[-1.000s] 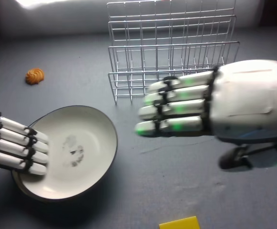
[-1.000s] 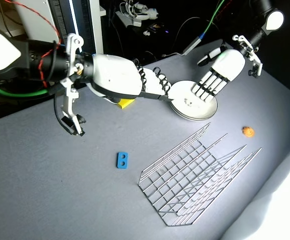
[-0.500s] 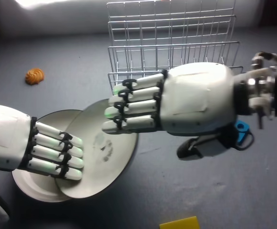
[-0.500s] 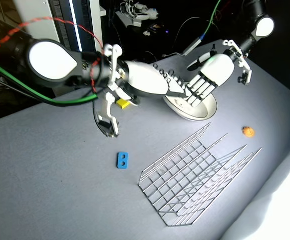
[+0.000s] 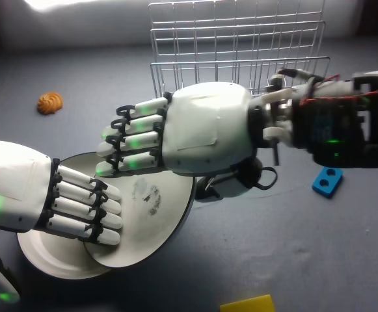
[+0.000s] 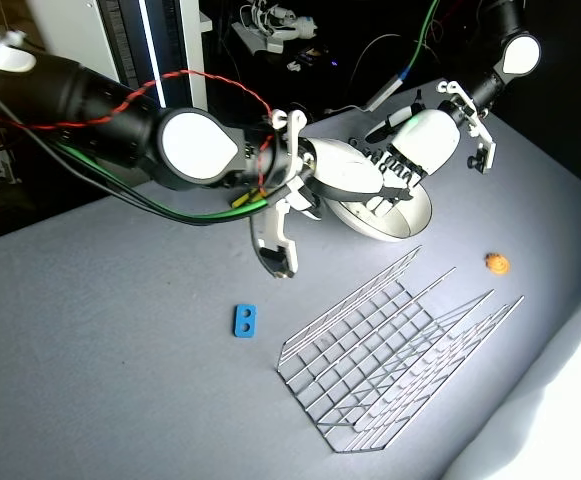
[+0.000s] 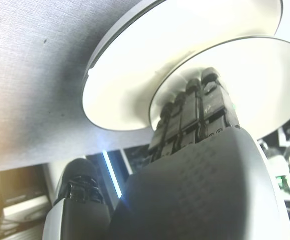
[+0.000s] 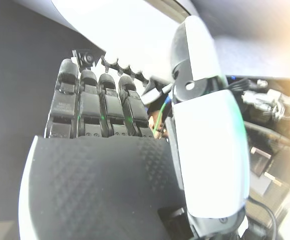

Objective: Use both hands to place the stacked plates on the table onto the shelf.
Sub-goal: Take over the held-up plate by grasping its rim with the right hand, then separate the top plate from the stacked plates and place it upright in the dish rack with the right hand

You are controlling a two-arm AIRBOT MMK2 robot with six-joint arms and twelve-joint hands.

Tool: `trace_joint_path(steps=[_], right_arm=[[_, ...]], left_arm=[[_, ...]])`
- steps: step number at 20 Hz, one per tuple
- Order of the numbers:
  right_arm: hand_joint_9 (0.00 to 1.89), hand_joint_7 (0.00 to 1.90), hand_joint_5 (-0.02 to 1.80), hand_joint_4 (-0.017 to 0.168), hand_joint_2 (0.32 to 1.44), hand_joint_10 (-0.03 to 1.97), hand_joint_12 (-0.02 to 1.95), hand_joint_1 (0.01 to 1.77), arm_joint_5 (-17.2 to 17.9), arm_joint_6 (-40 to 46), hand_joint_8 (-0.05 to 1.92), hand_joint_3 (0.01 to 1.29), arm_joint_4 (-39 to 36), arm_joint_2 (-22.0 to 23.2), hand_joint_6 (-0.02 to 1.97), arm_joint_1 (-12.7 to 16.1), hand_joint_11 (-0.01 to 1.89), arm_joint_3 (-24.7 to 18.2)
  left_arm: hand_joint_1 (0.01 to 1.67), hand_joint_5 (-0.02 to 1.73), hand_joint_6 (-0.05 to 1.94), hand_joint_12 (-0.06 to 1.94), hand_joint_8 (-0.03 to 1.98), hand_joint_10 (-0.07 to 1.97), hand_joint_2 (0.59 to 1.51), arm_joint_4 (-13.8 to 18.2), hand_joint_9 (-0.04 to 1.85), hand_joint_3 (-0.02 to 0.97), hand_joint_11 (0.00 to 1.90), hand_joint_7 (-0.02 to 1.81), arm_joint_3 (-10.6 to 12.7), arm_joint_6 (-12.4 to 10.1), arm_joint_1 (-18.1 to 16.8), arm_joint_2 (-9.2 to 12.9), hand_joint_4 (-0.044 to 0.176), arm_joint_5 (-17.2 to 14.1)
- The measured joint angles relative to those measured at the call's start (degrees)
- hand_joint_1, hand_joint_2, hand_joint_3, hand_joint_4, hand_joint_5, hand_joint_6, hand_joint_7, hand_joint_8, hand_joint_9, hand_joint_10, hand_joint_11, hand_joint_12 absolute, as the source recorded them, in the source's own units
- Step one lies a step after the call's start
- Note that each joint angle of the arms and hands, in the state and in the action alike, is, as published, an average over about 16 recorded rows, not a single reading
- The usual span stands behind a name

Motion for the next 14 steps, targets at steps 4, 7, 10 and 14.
trace_joint_path(steps=[4,7,10,14], right_arm=[[0.29,0.32,0.31,0.003,1.07,0.03,0.67,1.11,0.1,-1.0,0.02,0.01,-0.1,-4.2,0.03,-0.1,0.07,4.2],[0.47,0.49,0.46,0.001,1.04,0.04,0.87,1.12,0.6,-1.6,0.09,0.01,-0.1,-6.6,0.09,-0.2,0.17,6.7],[0.68,0.67,0.6,0.0,1.01,0.06,1.03,1.13,1.1,-2.0,0.2,0.01,0.0,-8.2,0.19,-0.2,0.28,8.6],[0.92,0.86,0.76,0.0,0.97,0.07,1.13,1.15,1.9,-2.3,0.39,0.01,0.5,-9.2,0.34,0.1,0.45,9.4]], left_arm=[[0.02,0.0,-0.01,0.02,-0.02,0.0,1.132,0.1,0.02,0.011,0.02,-0.01,-0.1,-0.2,-0.2,0.0,-0.004,0.0],[0.02,0.0,-0.01,0.02,-0.02,0.0,1.129,0.2,0.02,0.011,0.02,-0.01,0.0,-0.2,-0.2,0.0,-0.004,-0.1],[0.02,0.0,-0.01,0.02,-0.02,0.0,1.127,0.3,0.02,0.011,0.02,-0.01,0.1,-0.4,-0.5,0.0,-0.004,-0.2],[0.02,0.0,-0.01,0.02,-0.01,0.01,1.124,0.3,0.02,0.011,0.02,-0.01,0.8,-1.2,-1.6,0.0,-0.002,-0.6]])
